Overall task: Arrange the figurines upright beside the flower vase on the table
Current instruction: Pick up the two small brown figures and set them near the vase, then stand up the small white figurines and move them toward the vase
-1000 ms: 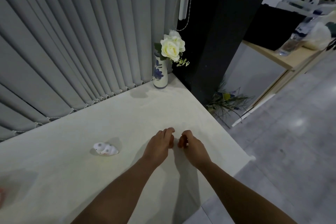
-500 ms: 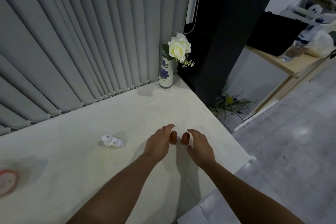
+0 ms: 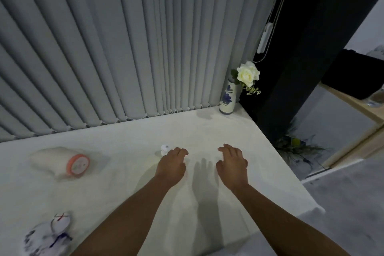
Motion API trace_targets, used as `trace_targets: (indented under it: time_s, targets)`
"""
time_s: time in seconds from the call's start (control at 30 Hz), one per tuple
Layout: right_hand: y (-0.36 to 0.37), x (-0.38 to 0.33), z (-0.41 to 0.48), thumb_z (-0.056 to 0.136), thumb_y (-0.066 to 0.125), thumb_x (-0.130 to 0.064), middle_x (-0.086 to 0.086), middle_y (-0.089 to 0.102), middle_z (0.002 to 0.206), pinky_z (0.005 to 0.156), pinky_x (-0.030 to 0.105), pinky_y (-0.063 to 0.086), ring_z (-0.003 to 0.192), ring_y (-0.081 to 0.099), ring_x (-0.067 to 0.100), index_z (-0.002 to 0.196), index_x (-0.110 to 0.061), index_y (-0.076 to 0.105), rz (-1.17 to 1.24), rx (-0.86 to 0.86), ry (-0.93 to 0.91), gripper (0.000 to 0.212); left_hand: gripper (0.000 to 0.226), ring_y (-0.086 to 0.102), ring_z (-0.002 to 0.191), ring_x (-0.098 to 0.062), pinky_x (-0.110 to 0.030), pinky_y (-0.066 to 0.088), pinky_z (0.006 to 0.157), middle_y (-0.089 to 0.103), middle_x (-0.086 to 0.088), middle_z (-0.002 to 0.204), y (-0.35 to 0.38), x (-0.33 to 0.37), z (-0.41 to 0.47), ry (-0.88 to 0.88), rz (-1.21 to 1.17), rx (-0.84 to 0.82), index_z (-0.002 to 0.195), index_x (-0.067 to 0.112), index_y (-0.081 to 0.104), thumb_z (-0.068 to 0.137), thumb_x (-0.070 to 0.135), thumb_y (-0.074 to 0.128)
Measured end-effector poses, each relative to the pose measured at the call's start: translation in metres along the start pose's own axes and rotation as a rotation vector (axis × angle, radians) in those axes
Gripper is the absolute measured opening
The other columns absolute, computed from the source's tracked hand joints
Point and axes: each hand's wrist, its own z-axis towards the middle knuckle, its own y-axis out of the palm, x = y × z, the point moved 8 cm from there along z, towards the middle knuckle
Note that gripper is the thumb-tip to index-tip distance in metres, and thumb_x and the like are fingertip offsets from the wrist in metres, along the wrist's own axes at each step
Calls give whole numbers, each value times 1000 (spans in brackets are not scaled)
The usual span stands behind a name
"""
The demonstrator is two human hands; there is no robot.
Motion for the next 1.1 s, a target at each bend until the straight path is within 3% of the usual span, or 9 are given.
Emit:
trace_targets:
  time_s: [0.13, 0.37, 0.67, 0.8, 0.93, 1.03, 1.1]
  targets:
    - [14, -53, -10, 84, 58, -13, 2, 56, 135, 101, 38, 38, 125, 46, 27, 122, -18, 59, 35, -6, -78, 39, 39, 49, 120, -26, -37, 46, 90, 53, -4, 131, -29, -51, -39, -70, 47, 30, 125, 18, 49, 86, 14, 51]
    - [61, -160, -60, 77, 65, -9, 6, 64, 123, 91, 41, 48, 115, 54, 33, 110, -14, 66, 147, -93, -236, 34, 38, 50, 117, -26, -39, 45, 90, 54, -3, 128, -70, -155, -127, -271, 35, 96, 123, 19, 50, 85, 14, 52]
    - [125, -284, -137, 88, 56, -24, -2, 54, 135, 100, 32, 41, 122, 47, 23, 123, -18, 57, 210, -355, -379, 35, 38, 50, 121, -25, -37, 42, 96, 56, -4, 130, -94, -268, -250, -595, -16, 143, 126, 19, 50, 89, 24, 53]
    - [153, -323, -166, 90, 55, -34, -1, 54, 133, 99, 32, 41, 120, 47, 21, 125, -19, 53, 257, -512, -352, 38, 46, 45, 127, -26, -40, 39, 103, 52, -6, 136, -97, -302, -281, -733, -164, 126, 131, 19, 46, 88, 32, 56]
    - [178, -342, -185, 89, 55, -44, 5, 55, 132, 98, 36, 40, 123, 47, 25, 128, -16, 53, 314, -679, -197, 48, 53, 47, 126, -27, -40, 39, 106, 54, -8, 136, -93, -322, -292, -810, -322, 66, 130, 18, 47, 85, 42, 60]
    - [191, -353, -193, 85, 58, -50, 3, 61, 95, 83, 37, 44, 97, 57, 25, 95, -19, 59, 424, -775, -69, 32, 49, 54, 117, -27, -35, 40, 97, 59, -11, 129, -85, -326, -292, -822, -435, 19, 127, 13, 50, 87, 40, 60]
    - [201, -359, -198, 77, 59, -58, -3, 61, 81, 76, 38, 47, 83, 60, 24, 78, -21, 57, 487, -831, -7, 36, 48, 56, 113, -26, -33, 41, 92, 61, -10, 126, -82, -327, -292, -835, -504, 17, 125, 12, 50, 87, 40, 60]
